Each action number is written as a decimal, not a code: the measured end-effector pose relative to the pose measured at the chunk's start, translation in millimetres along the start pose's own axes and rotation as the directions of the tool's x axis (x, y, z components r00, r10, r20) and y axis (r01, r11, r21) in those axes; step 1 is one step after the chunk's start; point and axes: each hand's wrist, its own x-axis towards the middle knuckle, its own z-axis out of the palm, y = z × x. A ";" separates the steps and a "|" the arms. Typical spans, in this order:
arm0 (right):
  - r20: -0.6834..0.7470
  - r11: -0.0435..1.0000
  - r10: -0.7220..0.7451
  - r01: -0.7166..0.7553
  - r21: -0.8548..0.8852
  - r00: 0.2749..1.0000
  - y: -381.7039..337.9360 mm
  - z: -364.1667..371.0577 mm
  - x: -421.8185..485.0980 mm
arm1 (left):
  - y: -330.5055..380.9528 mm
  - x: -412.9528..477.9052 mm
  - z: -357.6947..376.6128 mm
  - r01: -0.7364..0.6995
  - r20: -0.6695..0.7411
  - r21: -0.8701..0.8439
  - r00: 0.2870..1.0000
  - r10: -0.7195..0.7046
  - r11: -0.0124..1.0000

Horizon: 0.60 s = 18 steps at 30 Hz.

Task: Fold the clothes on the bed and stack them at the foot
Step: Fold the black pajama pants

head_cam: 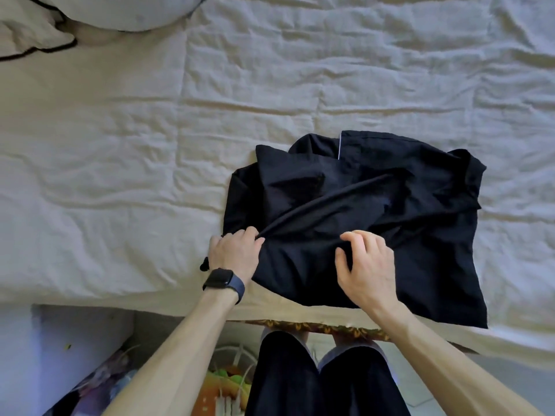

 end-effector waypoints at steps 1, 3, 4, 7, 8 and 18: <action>0.010 1.000 -0.001 0.001 -0.028 1.000 -0.8 3.3 -2.9 | -9.9 -4.5 -0.1 -0.007 -0.053 -0.062 0.999 0.004 0.998; 0.041 0.995 0.014 -0.010 -0.095 0.999 1.4 7.9 -6.7 | -30.7 -15.5 4.3 -0.010 -0.177 -0.194 0.984 -0.025 0.981; 0.062 0.991 0.039 -0.031 -0.129 0.997 3.8 9.3 -7.5 | -41.5 -22.2 9.7 0.017 -0.187 -0.243 0.980 -0.064 0.970; 0.124 0.974 0.132 -0.106 -0.199 0.983 15.0 7.2 -10.8 | -66.0 -42.2 23.8 0.315 0.092 -0.413 0.948 -0.305 0.854; 0.130 0.973 0.147 -0.120 -0.195 0.980 18.8 4.4 -11.4 | -69.1 -45.3 25.4 0.428 0.203 -0.398 0.904 -0.377 0.812; -0.095 0.725 0.679 -0.644 0.244 0.728 67.2 -42.2 59.5 | 12.6 34.1 -16.6 0.398 0.177 -0.691 0.903 -0.392 0.604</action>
